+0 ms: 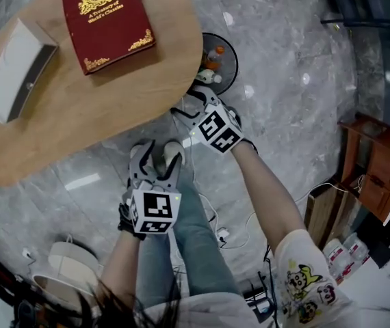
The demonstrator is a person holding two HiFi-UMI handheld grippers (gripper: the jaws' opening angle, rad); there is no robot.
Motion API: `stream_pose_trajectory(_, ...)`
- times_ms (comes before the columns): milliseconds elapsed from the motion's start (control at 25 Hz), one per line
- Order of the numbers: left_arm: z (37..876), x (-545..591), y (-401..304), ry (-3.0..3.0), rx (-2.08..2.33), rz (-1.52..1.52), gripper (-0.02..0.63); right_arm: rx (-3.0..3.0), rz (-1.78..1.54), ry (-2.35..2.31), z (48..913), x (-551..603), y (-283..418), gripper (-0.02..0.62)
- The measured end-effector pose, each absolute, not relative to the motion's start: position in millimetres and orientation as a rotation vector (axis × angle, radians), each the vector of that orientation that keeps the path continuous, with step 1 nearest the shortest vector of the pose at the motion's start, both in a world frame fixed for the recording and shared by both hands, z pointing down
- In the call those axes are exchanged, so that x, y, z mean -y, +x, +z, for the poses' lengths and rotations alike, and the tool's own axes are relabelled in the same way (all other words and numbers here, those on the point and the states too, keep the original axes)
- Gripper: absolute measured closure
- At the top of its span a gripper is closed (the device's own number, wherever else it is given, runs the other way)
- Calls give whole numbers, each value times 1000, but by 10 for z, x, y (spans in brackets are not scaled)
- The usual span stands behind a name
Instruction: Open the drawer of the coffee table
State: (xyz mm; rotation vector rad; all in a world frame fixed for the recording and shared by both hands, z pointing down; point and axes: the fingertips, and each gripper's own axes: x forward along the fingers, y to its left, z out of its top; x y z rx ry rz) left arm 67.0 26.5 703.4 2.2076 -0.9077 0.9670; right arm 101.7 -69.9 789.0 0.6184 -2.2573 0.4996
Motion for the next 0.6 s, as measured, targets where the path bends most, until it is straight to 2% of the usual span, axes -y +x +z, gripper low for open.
stream_pose_trajectory(120,7053,-278,691,2207,901,965,359,2264,477,585,7937,756,921,386)
stream_pose_trajectory(280,7074,-289,646,2198,908,967,359,2275,453,580,7966,782,858,449)
stream_pose_trajectory(600,7118,-231,534,2178,935,988,359,2303,332,442,7954,742,900,485)
